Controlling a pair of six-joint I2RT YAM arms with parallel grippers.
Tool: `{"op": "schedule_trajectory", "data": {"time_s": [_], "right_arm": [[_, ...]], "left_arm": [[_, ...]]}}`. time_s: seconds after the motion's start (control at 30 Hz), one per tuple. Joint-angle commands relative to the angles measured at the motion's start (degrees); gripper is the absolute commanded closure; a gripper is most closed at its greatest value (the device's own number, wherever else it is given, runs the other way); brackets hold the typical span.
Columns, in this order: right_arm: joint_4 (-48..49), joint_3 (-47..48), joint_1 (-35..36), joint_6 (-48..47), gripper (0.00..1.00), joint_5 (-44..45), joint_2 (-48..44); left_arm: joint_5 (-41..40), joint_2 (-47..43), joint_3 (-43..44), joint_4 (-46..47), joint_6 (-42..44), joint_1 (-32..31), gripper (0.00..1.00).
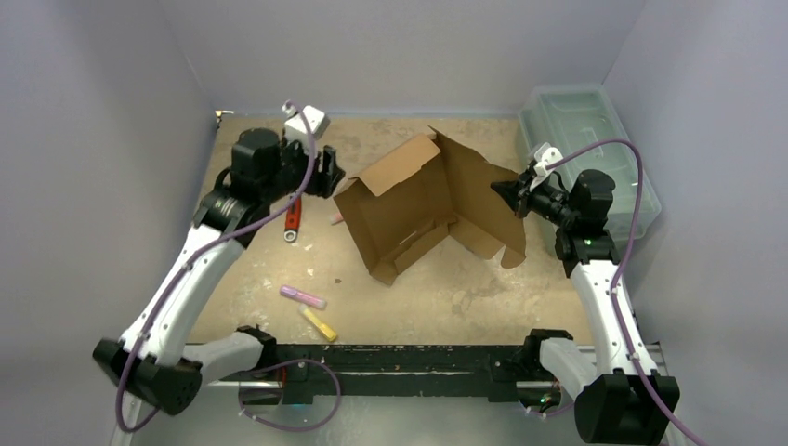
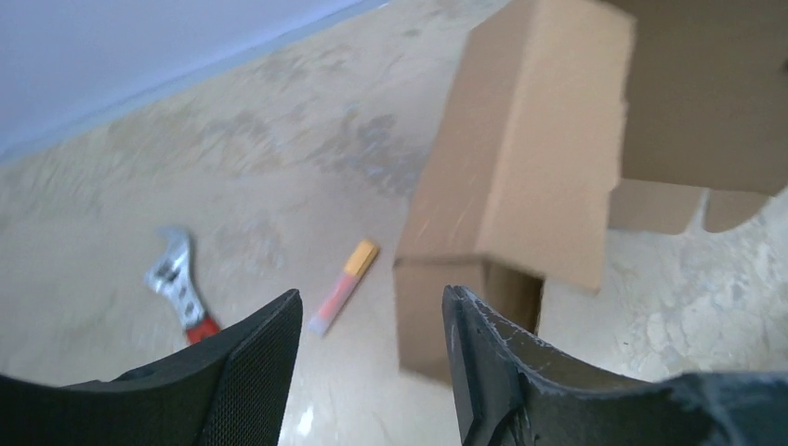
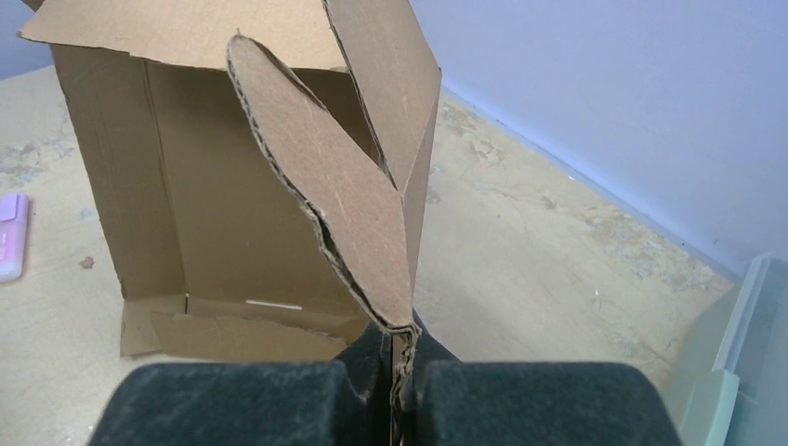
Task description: Fold the paper box
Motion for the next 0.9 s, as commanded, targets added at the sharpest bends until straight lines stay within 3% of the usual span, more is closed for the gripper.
{"op": "schedule_trajectory", "data": {"time_s": [0.0,0.13,0.27,0.37,0.5,0.6,0.87], "right_arm": [[0.18,-0.44,-0.29,0.71,1.00,-0.81,0.36],[0.18,-0.49,-0.23,0.95,1.00,-1.72,0.81],[0.18,-0.60,-0.28,1.07,1.00,-1.97,0.66],[1.49,-0.83,-0.29,1.07,1.00,-1.93,0.24],[1.46,-1.03,-0.29,1.15,1.00,-2.16,-0.18],[1.63,-1.12,-0.36,1.15,1.00,-2.27,-0.06],[1.65,-1.31,-0.38,1.15,1.00,-2.69,-0.05]], "left_arm": [[-17.00,-16.52,-12.41,3.06,-13.21,0.21,0.43],[-15.91,-29.27,-26.04,5.07,-21.33,0.26,0.43],[-9.21,-36.35,-41.45,14.53,-29.98,0.26,0.46],[-8.43,-35.32,-48.59,22.86,-35.52,0.26,0.58],[-9.05,-28.73,-51.78,32.18,-36.54,0.26,0.65],[-4.63,-23.47,-52.34,39.59,-37.17,0.26,0.67],[0.67,-18.35,-52.96,46.00,-39.57,0.17,0.74]]}}
